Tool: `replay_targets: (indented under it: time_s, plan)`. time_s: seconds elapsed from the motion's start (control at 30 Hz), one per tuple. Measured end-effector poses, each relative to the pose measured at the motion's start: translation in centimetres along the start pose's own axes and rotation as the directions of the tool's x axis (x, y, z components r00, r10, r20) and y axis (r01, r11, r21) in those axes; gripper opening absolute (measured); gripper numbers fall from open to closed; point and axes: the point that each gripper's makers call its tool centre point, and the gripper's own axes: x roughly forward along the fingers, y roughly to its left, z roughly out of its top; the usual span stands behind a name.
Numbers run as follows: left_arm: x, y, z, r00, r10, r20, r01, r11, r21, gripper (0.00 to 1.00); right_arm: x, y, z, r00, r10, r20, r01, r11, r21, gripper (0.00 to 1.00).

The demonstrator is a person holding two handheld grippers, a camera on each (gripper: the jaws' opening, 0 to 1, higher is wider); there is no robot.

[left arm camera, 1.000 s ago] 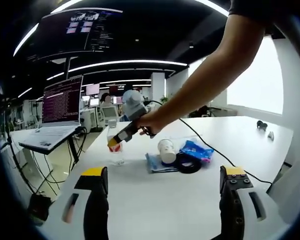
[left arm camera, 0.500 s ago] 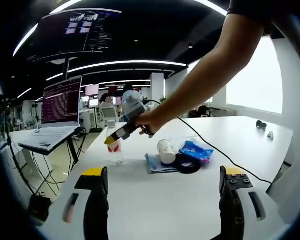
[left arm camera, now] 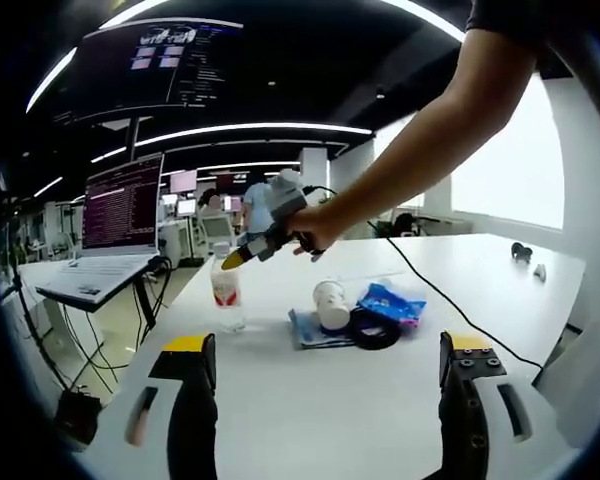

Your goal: Arrange the tabletop items into an orderly group along one side of the table until the central work area is clear of visible clutter.

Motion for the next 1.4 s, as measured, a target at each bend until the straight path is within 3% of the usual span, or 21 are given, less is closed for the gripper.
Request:
replay_targets:
  time_s: [0.17, 0.4, 0.77, 1.07, 1.13, 1.23, 1.4]
  plan:
    - [-0.1, 0.1, 0.1, 1.0, 0.001, 0.005, -0.001, 1.0, -0.006, 0.92, -1.6, -0.1, 0.7, 1.0, -0.024, -0.005, 0.024, 1.0, 0.002, 0.67]
    - [-0.1, 0.0, 0.2, 1.0, -0.002, 0.013, 0.002, 1.0, -0.009, 0.92, -4.3, -1.1, -1.0, 0.998, -0.058, -0.027, 0.06, 0.996, 0.067, 0.78]
    - [-0.3, -0.1, 0.5, 1.0, -0.009, 0.03, 0.009, 1.0, -0.008, 0.92, -7.5, -0.3, -3.8, 0.995, -0.095, -0.041, 0.101, 0.976, 0.193, 0.91]
    - [-0.3, -0.2, 0.7, 0.999, -0.016, 0.041, 0.016, 1.0, -0.014, 0.92, -10.0, 0.0, -5.1, 0.99, -0.138, -0.024, 0.138, 0.927, 0.348, 0.97]
    - [-0.3, -0.3, 0.6, 0.999, -0.021, 0.041, 0.022, 1.0, -0.017, 0.91, -10.7, 0.1, -5.4, 0.987, -0.16, -0.011, 0.15, 0.897, 0.416, 0.96]
    - [-0.3, -0.3, 0.7, 0.999, -0.021, 0.042, 0.022, 1.0, -0.016, 0.91, -11.5, -0.3, -5.7, 0.98, -0.199, 0.016, 0.171, 0.876, 0.452, 0.96]
    - [-0.3, -0.3, 0.7, 0.999, -0.022, 0.04, 0.023, 1.0, -0.018, 0.91, -12.4, 0.1, -7.3, 0.979, -0.205, -0.011, 0.181, 0.834, 0.522, 0.96]
